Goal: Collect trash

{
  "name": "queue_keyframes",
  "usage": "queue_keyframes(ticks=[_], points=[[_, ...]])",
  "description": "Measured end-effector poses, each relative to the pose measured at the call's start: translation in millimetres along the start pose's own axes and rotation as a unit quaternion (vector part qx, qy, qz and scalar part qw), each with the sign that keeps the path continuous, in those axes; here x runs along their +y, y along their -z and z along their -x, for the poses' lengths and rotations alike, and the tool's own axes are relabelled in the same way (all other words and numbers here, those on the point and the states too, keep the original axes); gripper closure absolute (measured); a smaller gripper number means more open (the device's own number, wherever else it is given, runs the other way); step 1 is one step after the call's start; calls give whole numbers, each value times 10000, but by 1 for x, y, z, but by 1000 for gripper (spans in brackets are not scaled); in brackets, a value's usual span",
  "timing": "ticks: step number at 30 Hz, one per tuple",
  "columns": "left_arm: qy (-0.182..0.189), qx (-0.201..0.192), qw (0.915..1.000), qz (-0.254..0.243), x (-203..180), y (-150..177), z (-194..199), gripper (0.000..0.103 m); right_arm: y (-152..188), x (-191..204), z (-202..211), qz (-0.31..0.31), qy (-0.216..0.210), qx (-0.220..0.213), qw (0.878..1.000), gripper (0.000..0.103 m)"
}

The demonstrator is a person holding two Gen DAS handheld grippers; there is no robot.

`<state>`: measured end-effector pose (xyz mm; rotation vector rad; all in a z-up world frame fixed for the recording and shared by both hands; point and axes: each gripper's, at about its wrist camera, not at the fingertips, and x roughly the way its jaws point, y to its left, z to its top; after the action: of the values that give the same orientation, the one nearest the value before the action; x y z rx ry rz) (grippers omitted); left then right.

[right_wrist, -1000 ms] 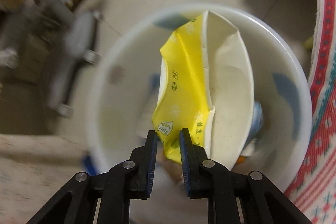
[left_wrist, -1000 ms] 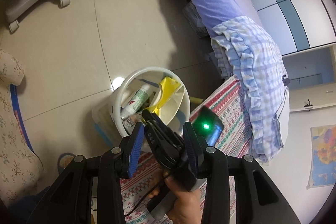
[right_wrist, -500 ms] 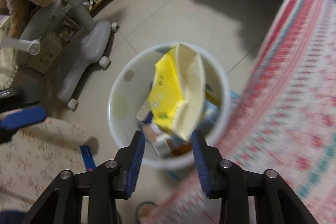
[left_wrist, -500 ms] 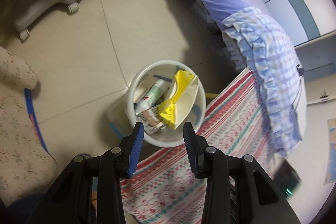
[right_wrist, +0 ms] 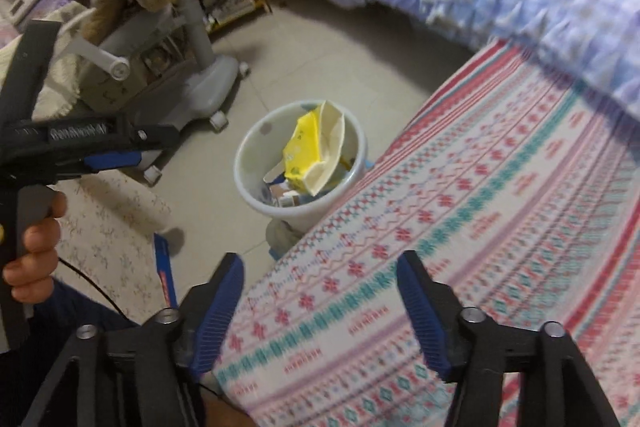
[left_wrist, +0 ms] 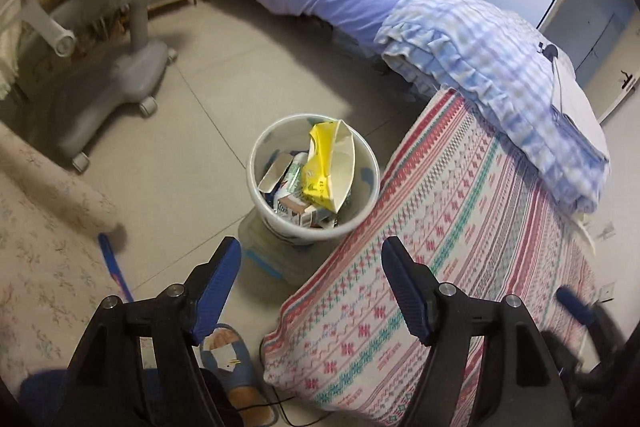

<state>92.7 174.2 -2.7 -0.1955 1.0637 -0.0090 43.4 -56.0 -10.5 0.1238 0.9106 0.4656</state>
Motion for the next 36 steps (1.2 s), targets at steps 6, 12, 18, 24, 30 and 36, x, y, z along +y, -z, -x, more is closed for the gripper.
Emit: queue_keyframes(ticks=[6,12,18,24,30,36], points=[[-287,-301,9987,-286,-23,39,11,24,16,-3,25,217,334,-406,9984,23],[-670,-741,9929,-640,-43,51,20,24,18,-7,34,128,515,-397,9978,23],[-816,-796,9890,-944,-56,56,15,23,21,-2,36,163,516,-381,9978,22],[-812,-898,9886,-894,-52,55,18,23,25,2,34,289,703,-367,9964,20],[-844,-928,9879,-911,-51,55,17,23,26,2,33,314,777,-382,9958,20],[-851,-973,9875,-905,-52,54,18,23,26,3,32,344,817,-412,9952,20]])
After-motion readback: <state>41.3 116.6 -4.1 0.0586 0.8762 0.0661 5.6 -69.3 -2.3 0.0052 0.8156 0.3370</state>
